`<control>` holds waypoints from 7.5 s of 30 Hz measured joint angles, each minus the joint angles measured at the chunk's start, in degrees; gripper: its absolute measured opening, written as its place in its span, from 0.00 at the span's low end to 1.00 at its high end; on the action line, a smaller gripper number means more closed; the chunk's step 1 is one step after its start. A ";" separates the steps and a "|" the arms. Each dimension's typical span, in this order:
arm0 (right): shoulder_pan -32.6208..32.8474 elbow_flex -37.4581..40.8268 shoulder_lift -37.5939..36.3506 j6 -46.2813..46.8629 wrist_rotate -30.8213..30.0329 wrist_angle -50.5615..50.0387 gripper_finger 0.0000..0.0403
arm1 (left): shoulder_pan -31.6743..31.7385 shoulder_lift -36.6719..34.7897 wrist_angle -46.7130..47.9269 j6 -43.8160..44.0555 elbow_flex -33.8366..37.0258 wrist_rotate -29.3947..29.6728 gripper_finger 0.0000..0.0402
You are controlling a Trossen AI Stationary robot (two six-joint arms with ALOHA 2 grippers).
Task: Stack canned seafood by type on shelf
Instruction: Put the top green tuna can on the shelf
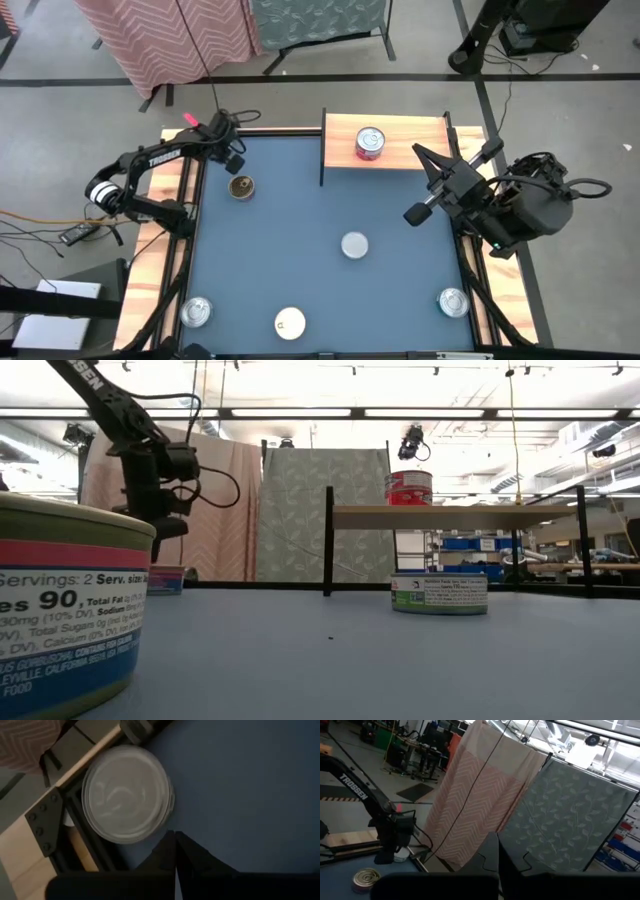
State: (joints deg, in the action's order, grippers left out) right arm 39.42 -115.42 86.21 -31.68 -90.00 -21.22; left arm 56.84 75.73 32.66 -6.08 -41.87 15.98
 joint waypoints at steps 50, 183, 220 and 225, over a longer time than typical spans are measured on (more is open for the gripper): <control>-1.21 0.00 -0.02 -9.05 0.01 12.10 0.01 | -3.00 6.00 -10.64 -9.97 0.98 11.33 0.00; 2.94 0.00 0.83 -12.93 0.00 16.65 0.01 | 9.64 11.32 -13.36 40.78 -4.96 -11.08 0.00; 5.30 0.02 0.87 -13.51 0.01 15.68 0.01 | 3.28 11.80 8.03 21.42 -8.63 -25.72 0.00; 6.47 0.00 0.87 -13.46 0.00 15.71 0.01 | -2.09 11.12 5.79 19.19 -8.25 -24.31 0.00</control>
State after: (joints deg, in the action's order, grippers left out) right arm 45.88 -115.41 87.09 -45.15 -89.99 -5.52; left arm 54.75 86.85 38.45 13.11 -50.12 -8.33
